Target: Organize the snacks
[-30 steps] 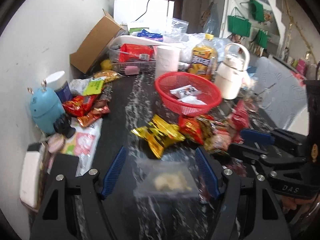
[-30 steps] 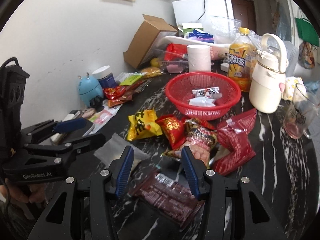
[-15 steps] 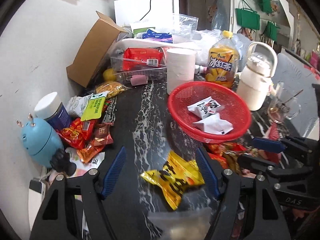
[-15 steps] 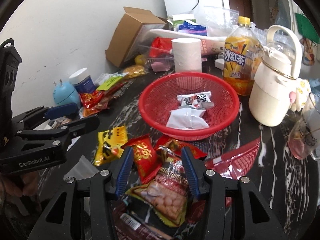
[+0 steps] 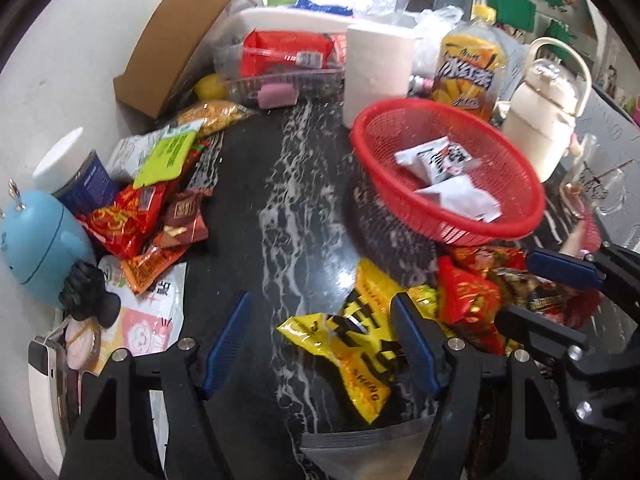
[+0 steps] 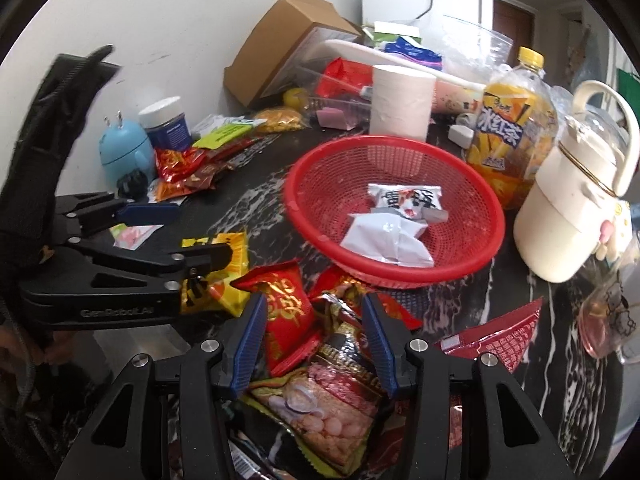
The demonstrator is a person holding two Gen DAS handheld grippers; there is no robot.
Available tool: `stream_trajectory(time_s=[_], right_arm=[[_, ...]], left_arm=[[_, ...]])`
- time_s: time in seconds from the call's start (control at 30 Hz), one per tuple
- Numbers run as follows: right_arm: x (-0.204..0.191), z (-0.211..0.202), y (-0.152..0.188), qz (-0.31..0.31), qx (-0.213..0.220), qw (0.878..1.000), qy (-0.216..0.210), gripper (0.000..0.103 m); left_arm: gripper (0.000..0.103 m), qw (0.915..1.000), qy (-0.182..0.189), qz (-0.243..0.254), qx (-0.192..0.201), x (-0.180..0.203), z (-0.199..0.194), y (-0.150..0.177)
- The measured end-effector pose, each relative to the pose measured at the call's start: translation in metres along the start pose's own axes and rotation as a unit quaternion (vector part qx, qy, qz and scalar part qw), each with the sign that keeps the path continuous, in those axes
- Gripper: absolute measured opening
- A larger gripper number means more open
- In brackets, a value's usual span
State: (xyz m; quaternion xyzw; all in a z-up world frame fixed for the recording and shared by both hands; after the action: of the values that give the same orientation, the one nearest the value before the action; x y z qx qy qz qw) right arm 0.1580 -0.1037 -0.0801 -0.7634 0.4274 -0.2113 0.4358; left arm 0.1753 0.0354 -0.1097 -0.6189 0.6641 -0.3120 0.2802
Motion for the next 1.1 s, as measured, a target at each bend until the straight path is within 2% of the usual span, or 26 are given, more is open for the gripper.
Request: stream_trajectory(time_s=[0.07,0.13,0.23,0.33,0.53,0.6,0.67,0.73,0.93,1.1], right_arm=[[-0.002,0.004,-0.001,0.011,-0.007,1.000,-0.017,0.048],[-0.005,0.007,-0.001,0.003,-0.011,1.000,-0.018,0.048],[-0.012,0.011,0.000,-0.020,-0.017,0.999,-0.026,0.051],[-0.020,0.020,0.004,-0.028,-0.041,0.997,-0.052,0.051],[-0.024,0.025,0.006,-0.041,-0.035,0.997,-0.052,0.051],[-0.023,0.024,0.007,-0.045,-0.030,0.997,-0.047,0.049],[-0.022,0.024,0.007,-0.050,-0.026,0.998,-0.036,0.039],[-0.020,0.023,0.006,-0.051,-0.023,0.998,-0.029,0.033],[-0.021,0.017,0.008,-0.043,-0.022,0.998,-0.036,0.028],[-0.026,0.011,0.014,-0.041,-0.027,0.998,-0.044,0.028]], left_arm=[[0.071,0.9997,0.016,-0.015,-0.012,-0.002,0.003,0.001],[0.071,0.9981,0.040,-0.038,-0.027,-0.004,0.006,0.003],[0.071,0.9964,0.056,-0.052,-0.037,-0.006,0.009,0.006],[0.071,0.9962,0.059,-0.052,-0.039,-0.004,0.010,0.007],[0.071,0.9960,0.062,-0.050,-0.039,-0.005,0.011,0.008],[0.071,0.9964,0.061,-0.046,-0.036,-0.004,0.011,0.009],[0.070,0.9973,0.059,-0.035,-0.027,-0.003,0.009,0.008],[0.058,0.9975,0.063,-0.025,-0.021,0.000,0.008,0.009],[0.044,0.9957,0.085,-0.024,-0.029,0.007,0.004,0.017],[0.042,0.9952,0.092,-0.016,-0.028,0.014,-0.004,0.026]])
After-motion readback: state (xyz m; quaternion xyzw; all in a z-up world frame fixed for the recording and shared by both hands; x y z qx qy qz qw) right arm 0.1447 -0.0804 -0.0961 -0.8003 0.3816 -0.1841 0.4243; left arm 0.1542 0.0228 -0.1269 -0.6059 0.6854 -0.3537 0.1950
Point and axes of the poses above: each gripper's, at about its wrist camera, not at the fingertips, and z roughly the way its jaws point, x to its right, y to its underside, the point moved 4 cm from there along z, roughly the way its jaws point, and after that the axes turned 14 degrees about x, right-handed, at the moved point
